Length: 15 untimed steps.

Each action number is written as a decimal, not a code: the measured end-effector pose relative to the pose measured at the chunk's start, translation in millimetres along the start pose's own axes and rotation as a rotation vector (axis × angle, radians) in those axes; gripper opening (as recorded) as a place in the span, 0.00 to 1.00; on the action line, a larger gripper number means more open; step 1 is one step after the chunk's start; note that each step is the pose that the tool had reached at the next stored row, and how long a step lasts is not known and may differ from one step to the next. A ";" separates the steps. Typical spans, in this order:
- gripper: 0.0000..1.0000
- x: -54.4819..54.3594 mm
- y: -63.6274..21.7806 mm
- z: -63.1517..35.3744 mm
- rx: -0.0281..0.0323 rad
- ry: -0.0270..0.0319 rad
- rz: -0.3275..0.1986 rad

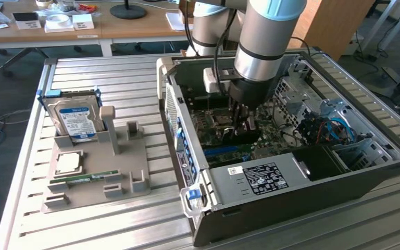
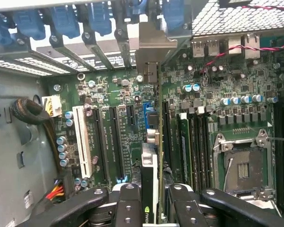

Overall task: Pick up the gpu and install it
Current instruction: 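Insert the gpu into the slot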

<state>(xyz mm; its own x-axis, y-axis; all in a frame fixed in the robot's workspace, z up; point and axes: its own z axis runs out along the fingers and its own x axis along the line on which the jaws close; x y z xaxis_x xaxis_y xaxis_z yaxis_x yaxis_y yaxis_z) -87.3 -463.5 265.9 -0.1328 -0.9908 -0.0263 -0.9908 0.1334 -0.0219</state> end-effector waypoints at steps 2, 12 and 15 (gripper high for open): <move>0.27 0.0 -0.1 0.0 0.0000 -0.0001 0.000; 0.27 -0.4 -3.1 0.1 -0.0001 0.0000 -0.001; 0.27 -0.4 -3.1 0.1 0.0000 0.0000 -0.001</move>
<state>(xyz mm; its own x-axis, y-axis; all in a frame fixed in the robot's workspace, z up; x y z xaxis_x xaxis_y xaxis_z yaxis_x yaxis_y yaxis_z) -84.2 -463.5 265.9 -0.1317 -0.9909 -0.0263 -0.9910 0.1323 -0.0219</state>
